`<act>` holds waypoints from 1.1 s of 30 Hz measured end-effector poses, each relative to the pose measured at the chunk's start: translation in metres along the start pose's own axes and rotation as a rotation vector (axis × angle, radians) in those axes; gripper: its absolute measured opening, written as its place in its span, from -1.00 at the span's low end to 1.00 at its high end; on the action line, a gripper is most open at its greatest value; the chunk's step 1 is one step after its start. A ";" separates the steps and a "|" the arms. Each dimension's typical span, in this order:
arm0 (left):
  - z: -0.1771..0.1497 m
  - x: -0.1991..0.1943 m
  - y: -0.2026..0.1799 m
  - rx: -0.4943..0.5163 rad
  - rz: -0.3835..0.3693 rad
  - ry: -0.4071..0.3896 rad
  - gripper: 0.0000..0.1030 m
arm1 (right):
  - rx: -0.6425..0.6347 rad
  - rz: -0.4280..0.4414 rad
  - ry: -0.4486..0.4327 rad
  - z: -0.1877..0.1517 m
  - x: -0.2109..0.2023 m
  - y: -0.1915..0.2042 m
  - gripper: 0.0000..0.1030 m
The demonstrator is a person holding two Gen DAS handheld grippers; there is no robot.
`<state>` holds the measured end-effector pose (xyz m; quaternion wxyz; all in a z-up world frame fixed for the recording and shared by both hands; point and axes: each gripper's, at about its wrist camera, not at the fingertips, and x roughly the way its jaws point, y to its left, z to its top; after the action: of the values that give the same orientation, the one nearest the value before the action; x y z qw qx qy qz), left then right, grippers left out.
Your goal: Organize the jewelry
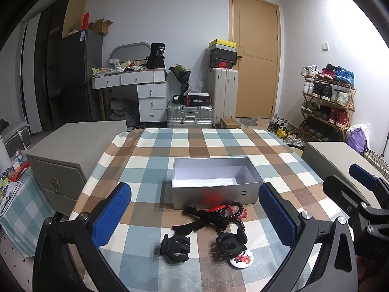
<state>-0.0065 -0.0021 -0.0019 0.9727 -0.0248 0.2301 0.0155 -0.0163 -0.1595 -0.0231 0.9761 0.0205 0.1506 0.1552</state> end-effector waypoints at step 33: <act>-0.007 0.007 0.003 -0.002 -0.008 0.014 0.98 | 0.010 -0.006 0.002 0.000 -0.003 -0.004 1.00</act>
<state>-0.0032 0.0006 -0.0118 0.9711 -0.0267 0.2369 0.0117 -0.0174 -0.1644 -0.0226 0.9763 0.0248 0.1526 0.1513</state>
